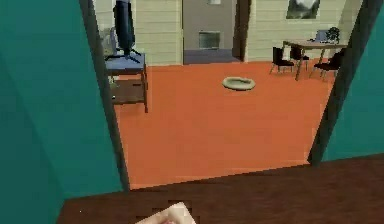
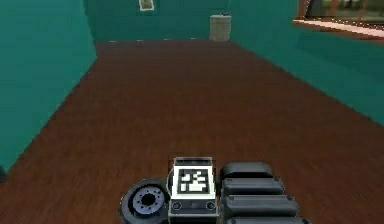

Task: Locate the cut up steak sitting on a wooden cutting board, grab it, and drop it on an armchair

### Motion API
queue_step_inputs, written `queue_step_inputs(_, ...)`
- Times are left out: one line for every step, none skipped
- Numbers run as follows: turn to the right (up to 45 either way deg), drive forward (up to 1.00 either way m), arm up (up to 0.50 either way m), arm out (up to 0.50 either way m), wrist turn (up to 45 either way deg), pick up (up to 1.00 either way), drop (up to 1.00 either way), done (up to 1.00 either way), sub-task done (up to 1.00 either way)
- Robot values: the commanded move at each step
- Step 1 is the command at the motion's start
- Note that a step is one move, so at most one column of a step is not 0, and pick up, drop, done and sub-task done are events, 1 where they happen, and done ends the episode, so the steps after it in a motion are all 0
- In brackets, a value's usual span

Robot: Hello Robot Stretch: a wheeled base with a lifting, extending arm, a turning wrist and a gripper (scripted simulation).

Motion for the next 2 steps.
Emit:
queue_step_inputs(0.0, 1.00, 0.00, 0.00, 0.0, 0.00, 0.00, 0.00, 0.00)
queue_step_inputs(0.0, 1.00, 0.00, 0.00, 0.0, 0.00, 0.00, 0.00, 0.00)
